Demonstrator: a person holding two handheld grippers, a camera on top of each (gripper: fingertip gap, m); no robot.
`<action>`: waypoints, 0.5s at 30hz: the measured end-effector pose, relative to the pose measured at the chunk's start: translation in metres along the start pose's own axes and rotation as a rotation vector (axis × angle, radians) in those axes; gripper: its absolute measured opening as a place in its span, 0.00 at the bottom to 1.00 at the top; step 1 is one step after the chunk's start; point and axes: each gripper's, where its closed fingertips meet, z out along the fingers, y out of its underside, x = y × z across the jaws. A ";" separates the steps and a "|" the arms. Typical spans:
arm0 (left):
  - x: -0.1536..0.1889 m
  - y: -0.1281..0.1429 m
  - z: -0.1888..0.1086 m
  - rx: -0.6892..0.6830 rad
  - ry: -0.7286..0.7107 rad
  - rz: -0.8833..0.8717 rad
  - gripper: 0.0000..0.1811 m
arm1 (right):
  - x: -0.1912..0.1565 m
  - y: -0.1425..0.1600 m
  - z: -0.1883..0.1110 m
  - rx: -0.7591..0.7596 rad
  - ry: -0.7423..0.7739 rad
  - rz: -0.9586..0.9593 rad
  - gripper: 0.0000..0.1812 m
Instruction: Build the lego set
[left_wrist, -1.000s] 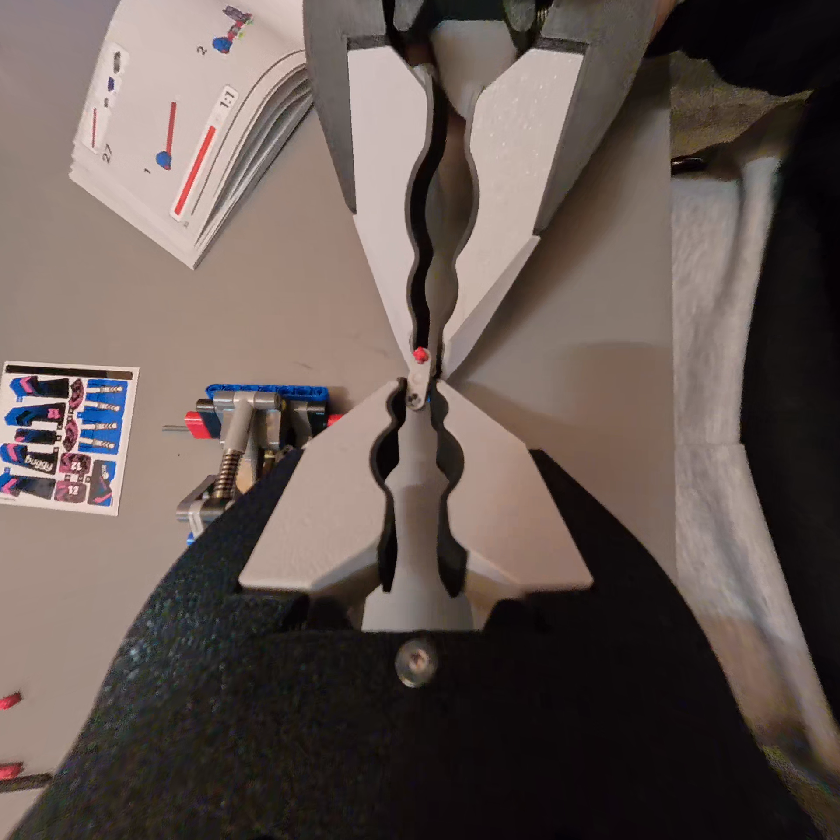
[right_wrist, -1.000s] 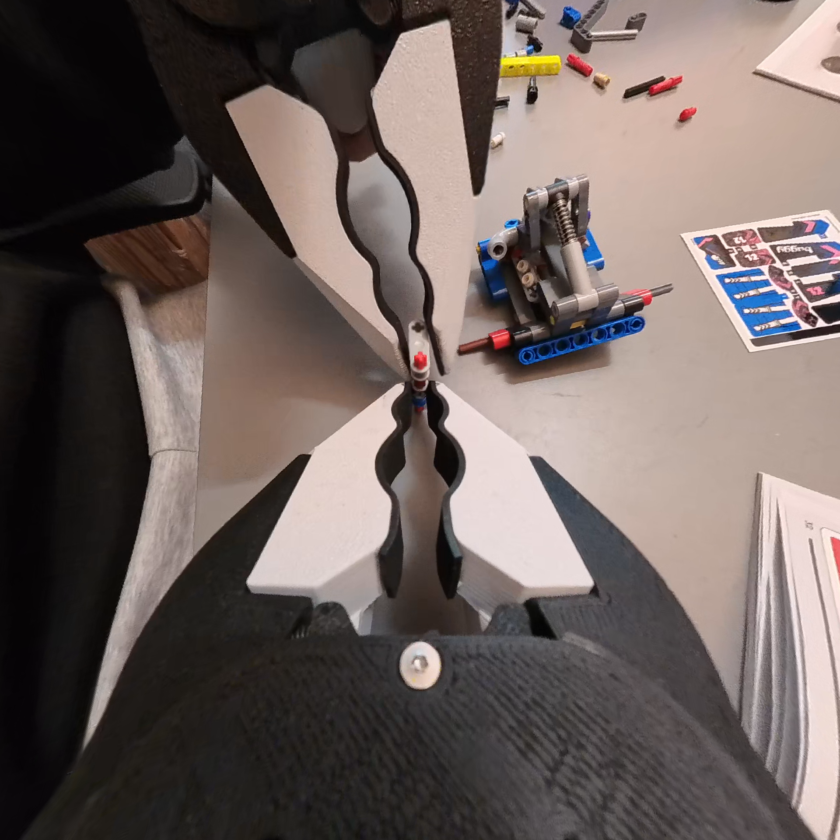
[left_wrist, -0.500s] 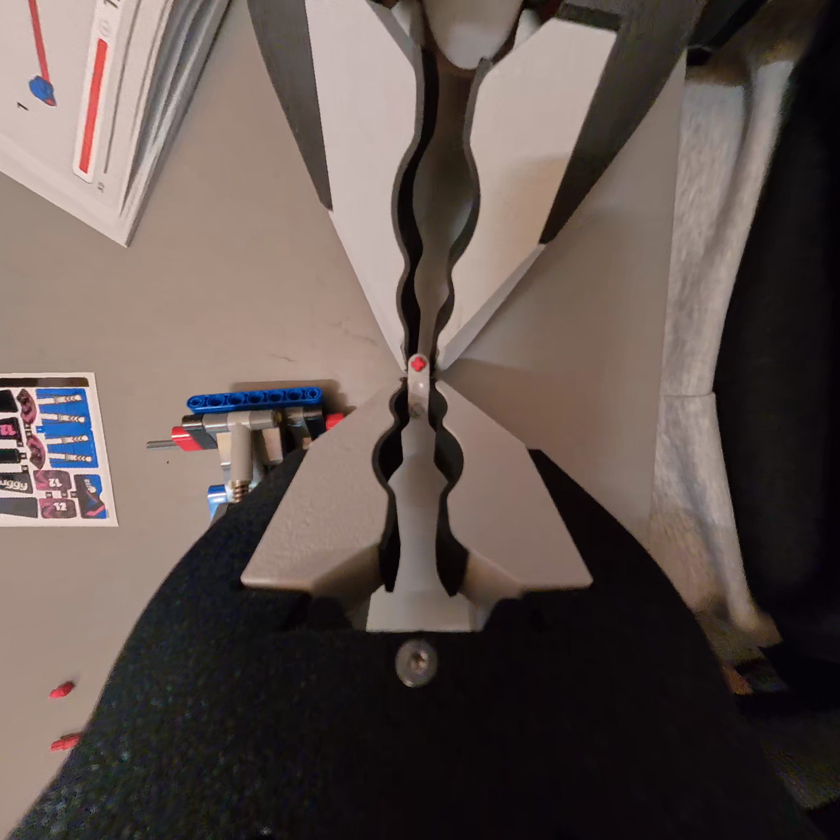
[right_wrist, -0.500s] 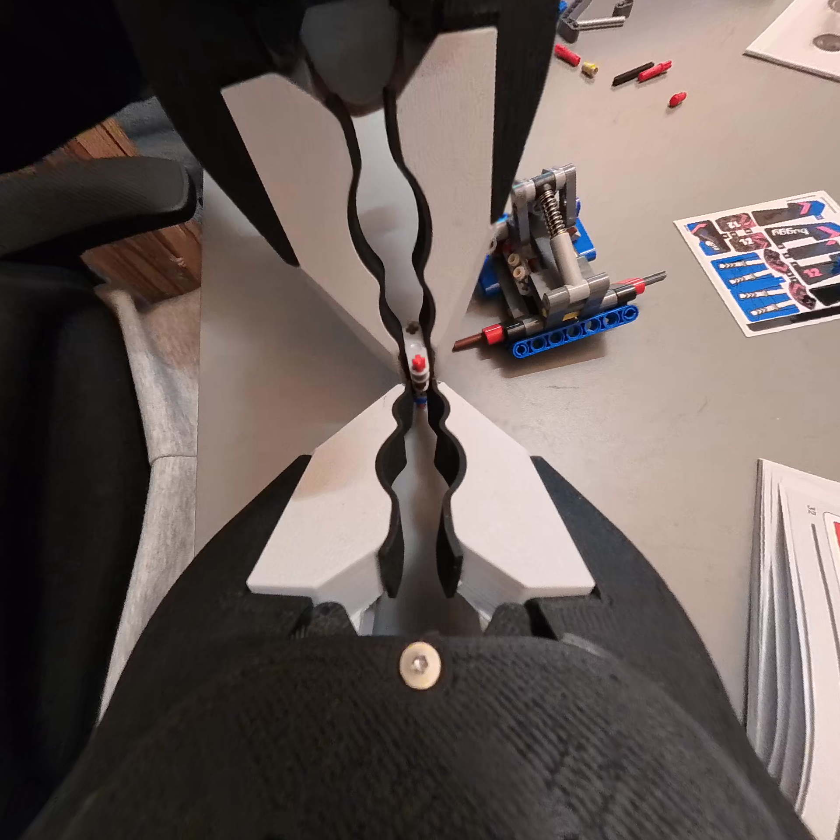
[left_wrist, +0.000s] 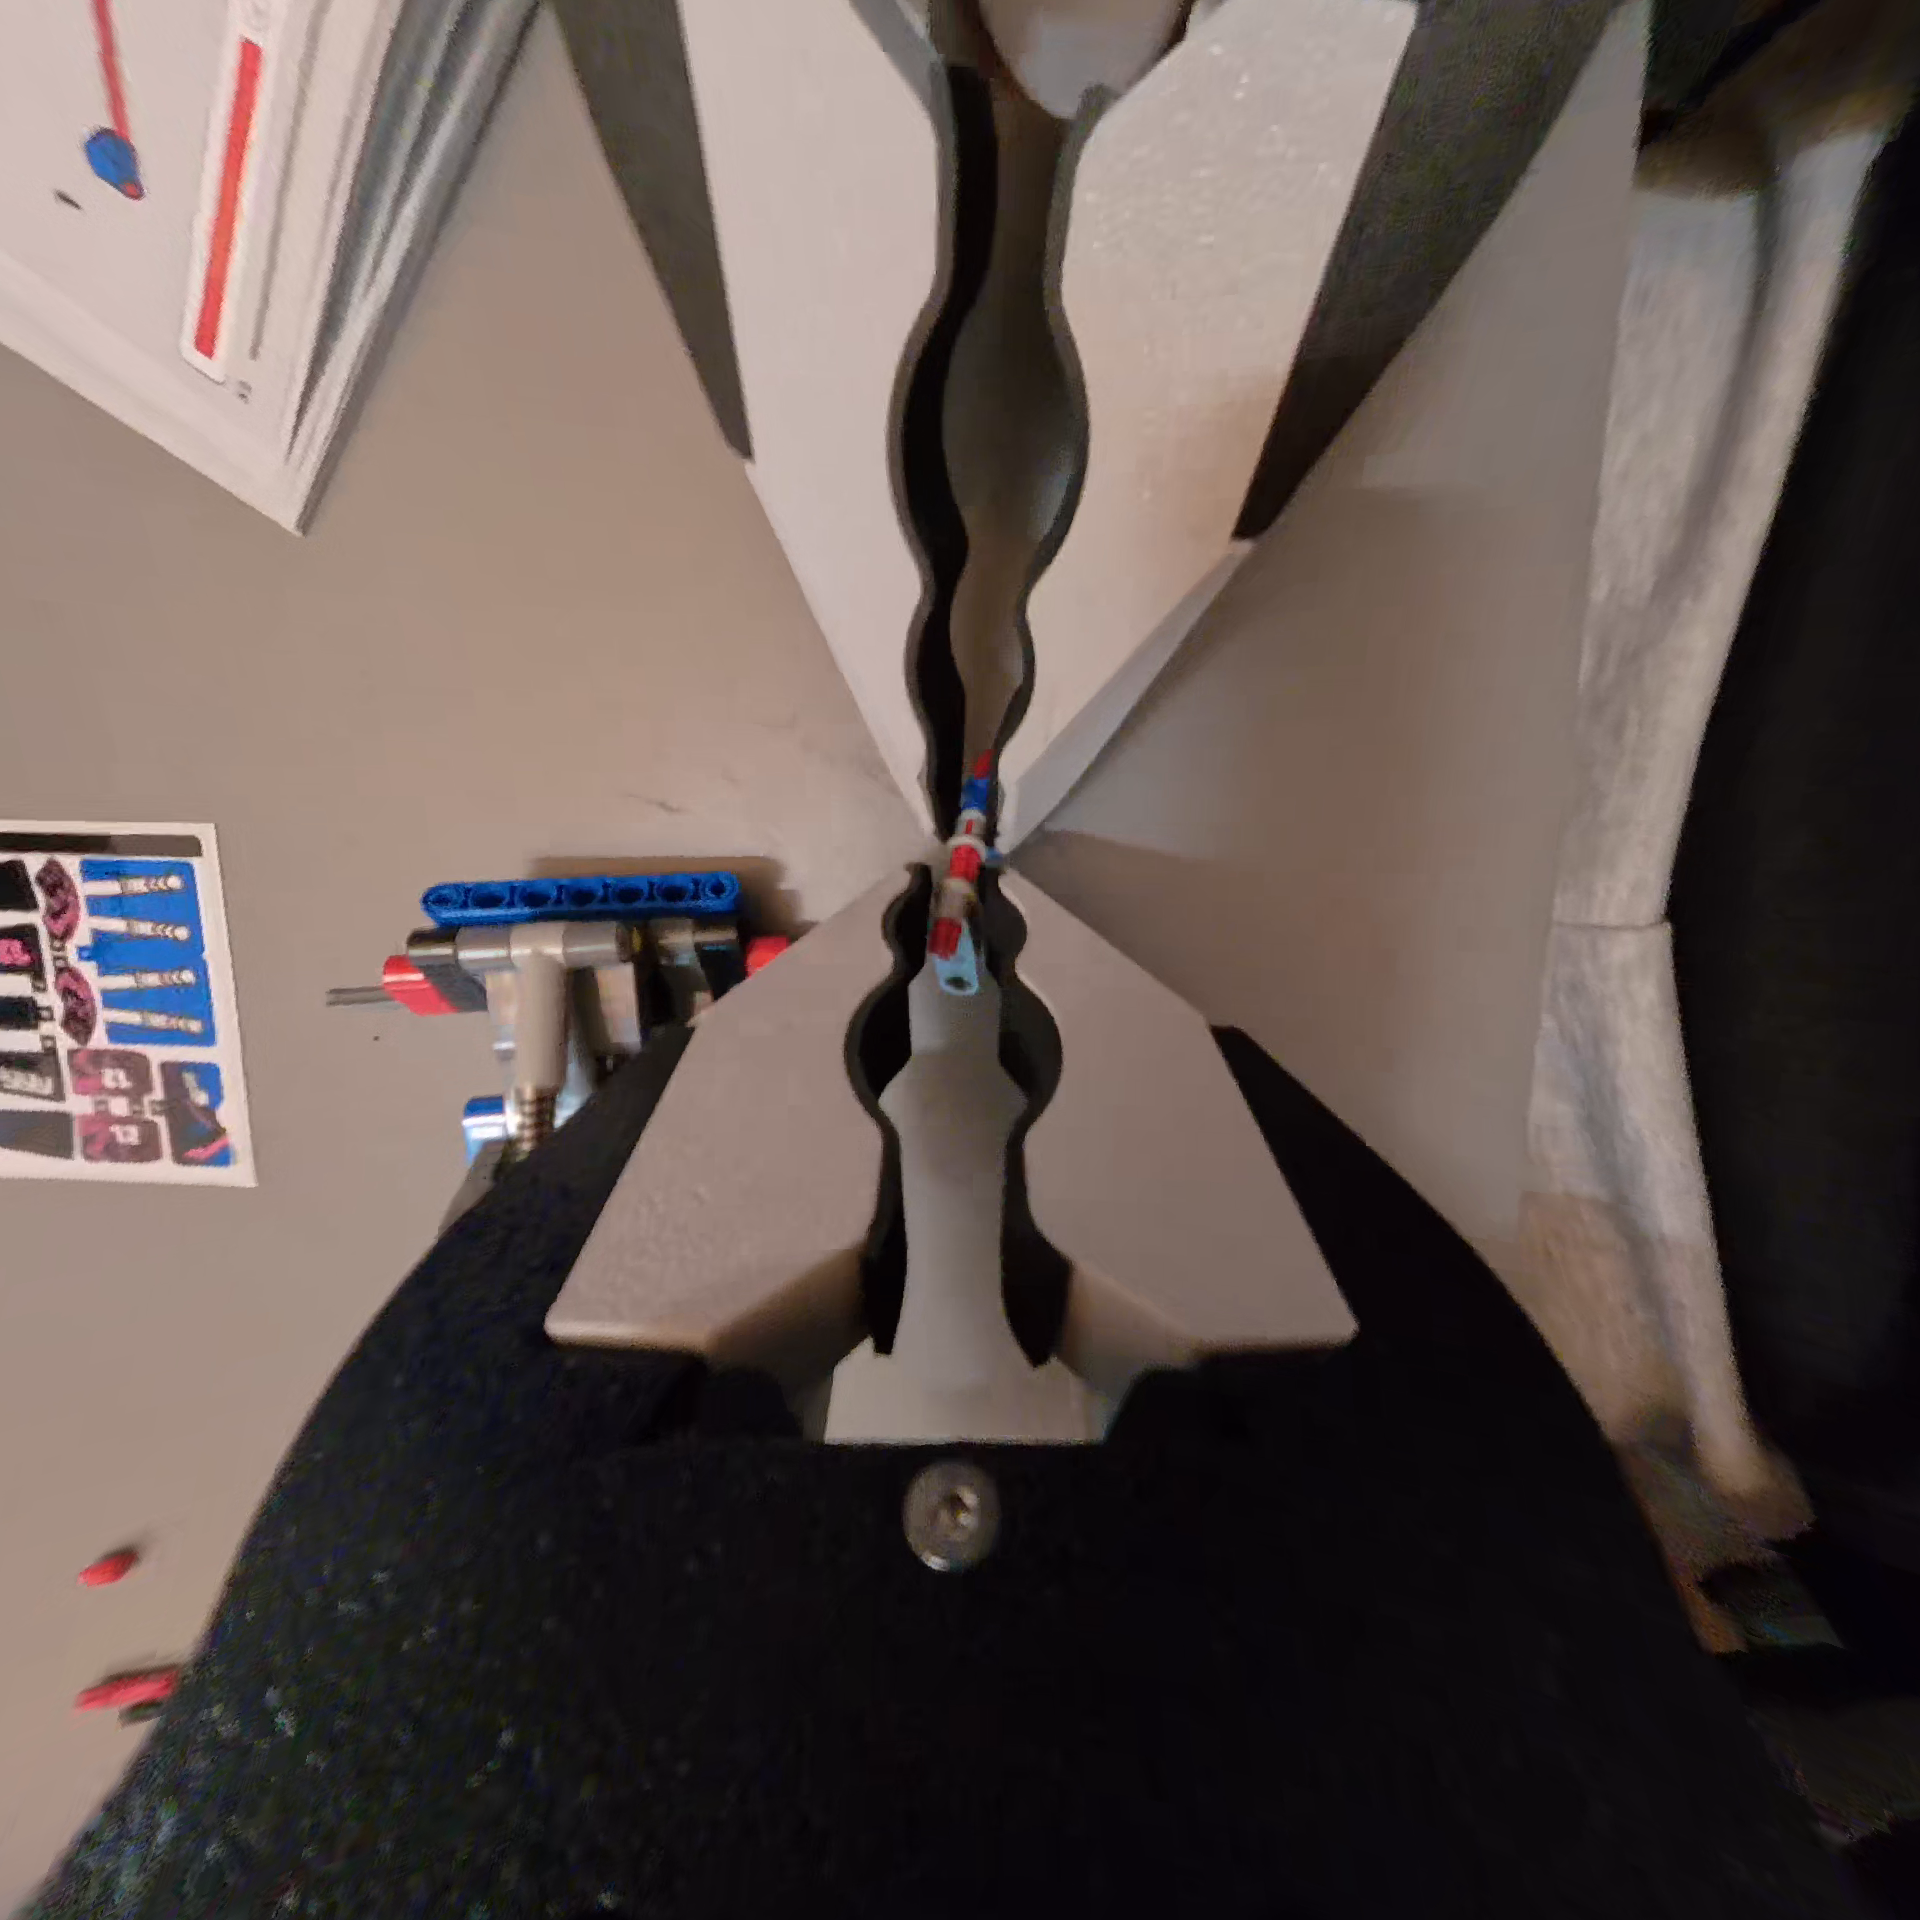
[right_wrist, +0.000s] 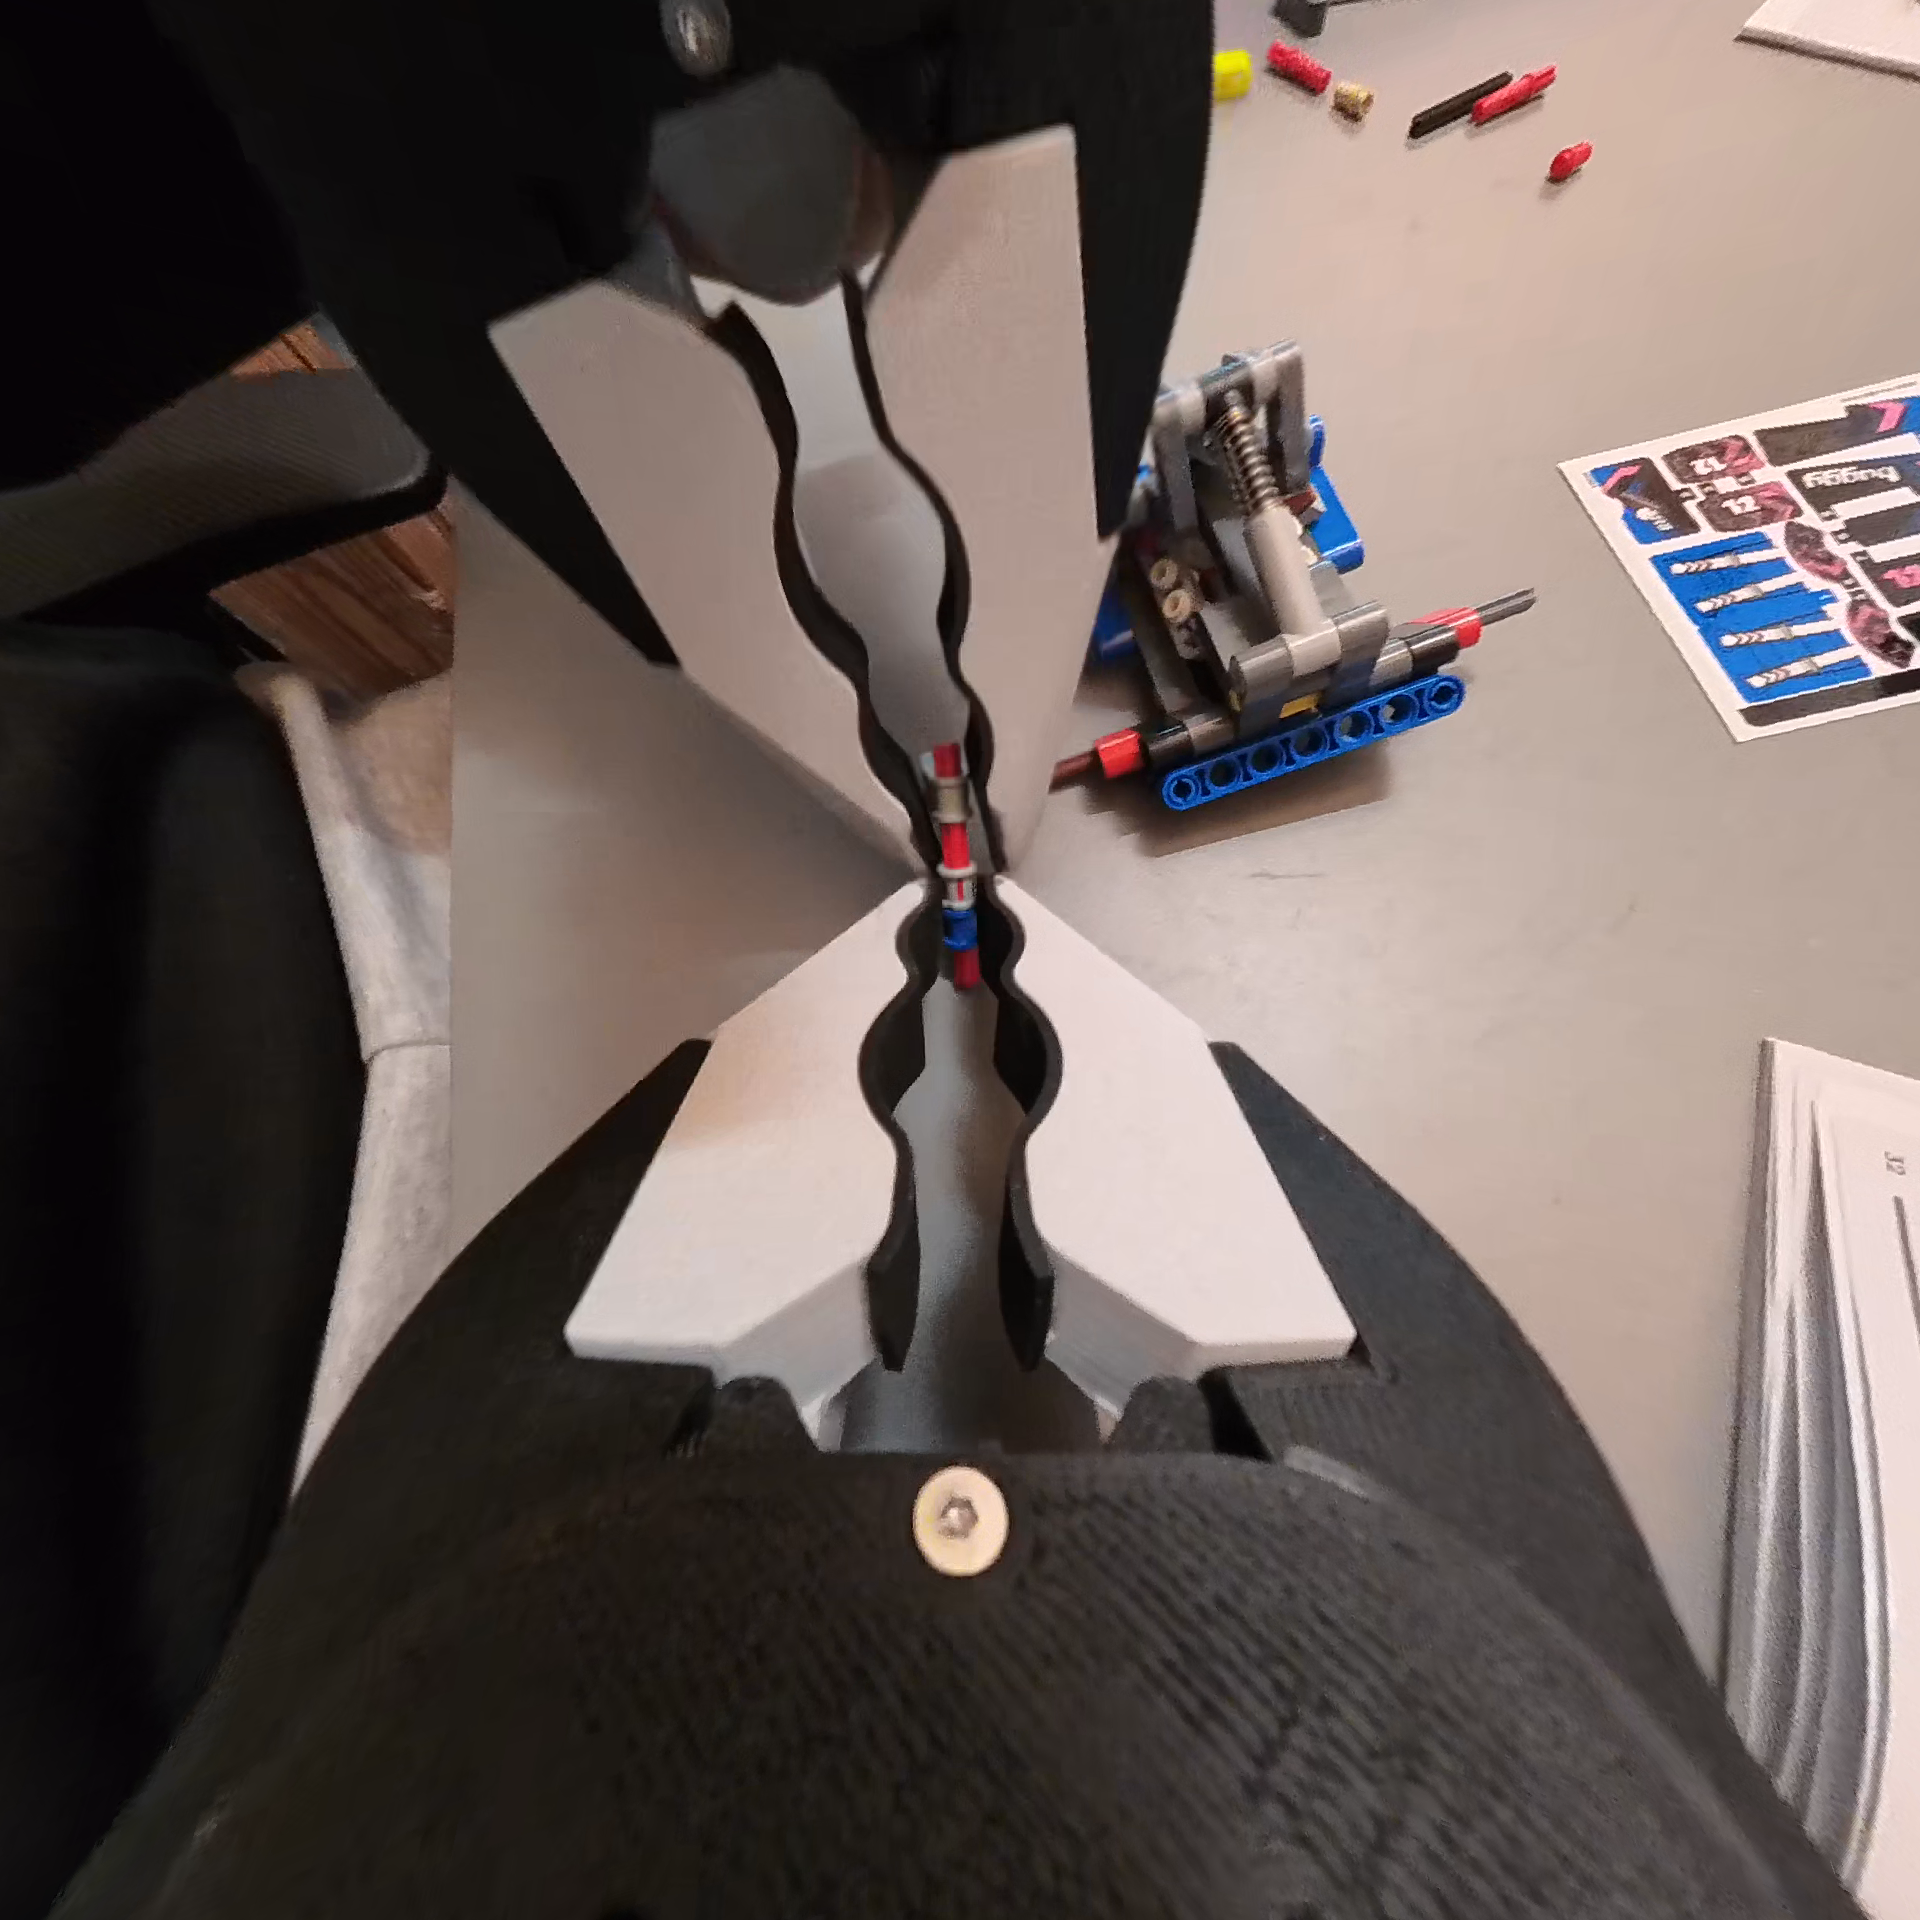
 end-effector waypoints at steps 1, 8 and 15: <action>0.000 0.000 -0.003 0.034 -0.002 -0.020 0.05 | 0.000 0.001 -0.001 -0.005 -0.001 -0.001 0.03; 0.000 0.000 -0.022 0.234 -0.049 -0.125 0.03 | 0.001 0.002 -0.002 -0.002 0.018 0.001 0.03; -0.005 -0.001 -0.020 0.289 -0.052 -0.199 0.05 | -0.001 0.002 -0.002 -0.003 0.026 -0.031 0.03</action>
